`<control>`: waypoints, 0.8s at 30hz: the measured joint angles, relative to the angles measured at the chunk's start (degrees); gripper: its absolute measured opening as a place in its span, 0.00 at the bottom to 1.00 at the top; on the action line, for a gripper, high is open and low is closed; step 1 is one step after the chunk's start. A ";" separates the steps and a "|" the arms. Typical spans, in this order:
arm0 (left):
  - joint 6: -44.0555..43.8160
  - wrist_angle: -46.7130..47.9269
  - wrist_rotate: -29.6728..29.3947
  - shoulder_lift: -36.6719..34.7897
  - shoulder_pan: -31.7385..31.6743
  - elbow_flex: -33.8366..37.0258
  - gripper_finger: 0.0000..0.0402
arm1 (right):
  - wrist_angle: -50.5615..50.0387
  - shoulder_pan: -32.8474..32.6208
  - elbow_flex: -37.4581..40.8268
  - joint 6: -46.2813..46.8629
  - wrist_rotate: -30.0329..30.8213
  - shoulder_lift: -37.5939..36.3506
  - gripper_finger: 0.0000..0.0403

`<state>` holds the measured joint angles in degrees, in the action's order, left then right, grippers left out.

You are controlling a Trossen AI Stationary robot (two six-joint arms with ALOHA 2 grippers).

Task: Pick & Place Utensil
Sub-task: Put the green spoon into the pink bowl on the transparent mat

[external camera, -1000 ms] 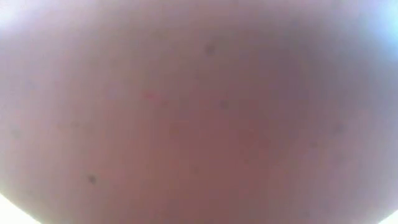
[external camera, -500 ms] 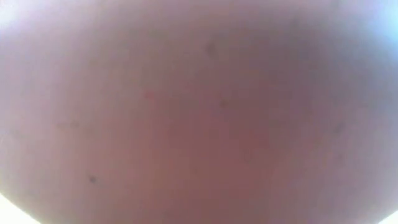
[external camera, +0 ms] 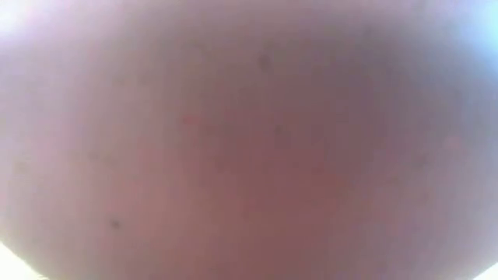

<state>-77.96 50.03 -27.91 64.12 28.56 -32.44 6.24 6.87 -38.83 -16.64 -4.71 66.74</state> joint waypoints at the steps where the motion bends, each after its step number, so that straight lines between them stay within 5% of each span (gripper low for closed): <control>1: -0.38 0.04 0.10 0.00 -0.38 0.65 0.17 | -0.16 0.00 0.00 0.00 -0.02 0.10 0.15; 11: -0.96 0.04 0.10 0.00 -6.07 4.33 0.35 | -0.20 -0.09 0.00 0.17 0.00 0.13 0.15; 24: -4.74 -6.45 -2.05 -0.08 -7.79 8.49 0.37 | -0.19 -0.09 0.00 0.17 0.00 0.11 0.15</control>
<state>-82.70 43.58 -29.95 64.04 20.76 -23.96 6.04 6.79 -38.83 -16.47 -4.71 66.85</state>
